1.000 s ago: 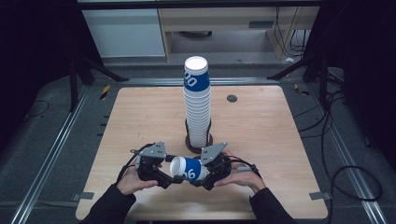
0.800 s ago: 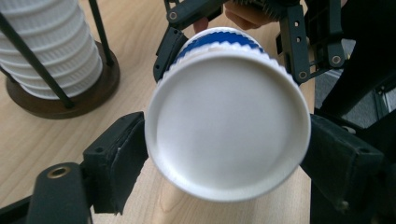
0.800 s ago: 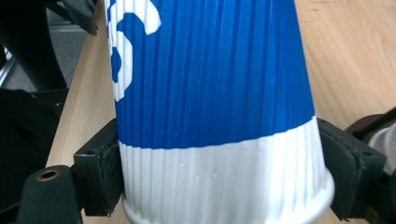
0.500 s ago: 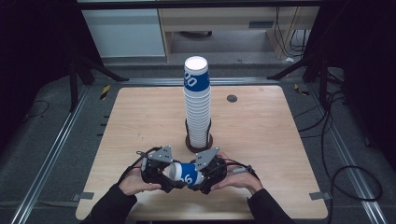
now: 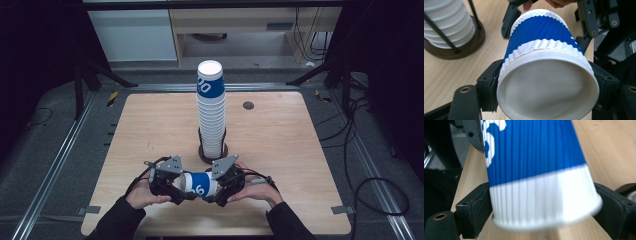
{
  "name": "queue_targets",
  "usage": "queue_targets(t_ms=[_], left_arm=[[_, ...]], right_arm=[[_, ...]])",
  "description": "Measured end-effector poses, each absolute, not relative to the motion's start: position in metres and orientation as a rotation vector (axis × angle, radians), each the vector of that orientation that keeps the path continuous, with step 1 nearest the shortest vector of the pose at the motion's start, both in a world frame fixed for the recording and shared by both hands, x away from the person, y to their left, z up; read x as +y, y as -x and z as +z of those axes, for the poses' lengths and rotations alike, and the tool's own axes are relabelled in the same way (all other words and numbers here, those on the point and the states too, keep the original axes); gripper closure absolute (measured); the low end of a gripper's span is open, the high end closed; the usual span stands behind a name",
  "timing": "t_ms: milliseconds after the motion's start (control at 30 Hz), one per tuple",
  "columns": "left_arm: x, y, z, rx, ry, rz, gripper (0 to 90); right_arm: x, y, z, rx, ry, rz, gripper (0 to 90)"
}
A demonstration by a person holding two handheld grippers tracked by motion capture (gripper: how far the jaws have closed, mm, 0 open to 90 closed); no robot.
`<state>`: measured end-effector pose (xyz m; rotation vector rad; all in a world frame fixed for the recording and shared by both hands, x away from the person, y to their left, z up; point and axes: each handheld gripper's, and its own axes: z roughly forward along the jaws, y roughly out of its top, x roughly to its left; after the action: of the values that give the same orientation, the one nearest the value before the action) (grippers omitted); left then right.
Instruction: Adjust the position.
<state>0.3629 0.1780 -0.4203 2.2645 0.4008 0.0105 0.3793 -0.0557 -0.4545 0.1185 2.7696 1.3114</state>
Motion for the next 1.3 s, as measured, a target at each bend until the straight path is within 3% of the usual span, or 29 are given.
queue_targets(t_ms=[633,1300], left_arm=[[0.202,-0.371,-0.417,0.47,-1.97,0.047,25.2],[0.183,-0.362,-0.422,0.364,-1.976,-0.033,25.3]], right_arm=[[-0.094,-0.391,-0.439,2.626,-0.31,1.542,8.9],[-0.083,-0.386,-0.443,2.673,-0.25,1.635,8.0]])
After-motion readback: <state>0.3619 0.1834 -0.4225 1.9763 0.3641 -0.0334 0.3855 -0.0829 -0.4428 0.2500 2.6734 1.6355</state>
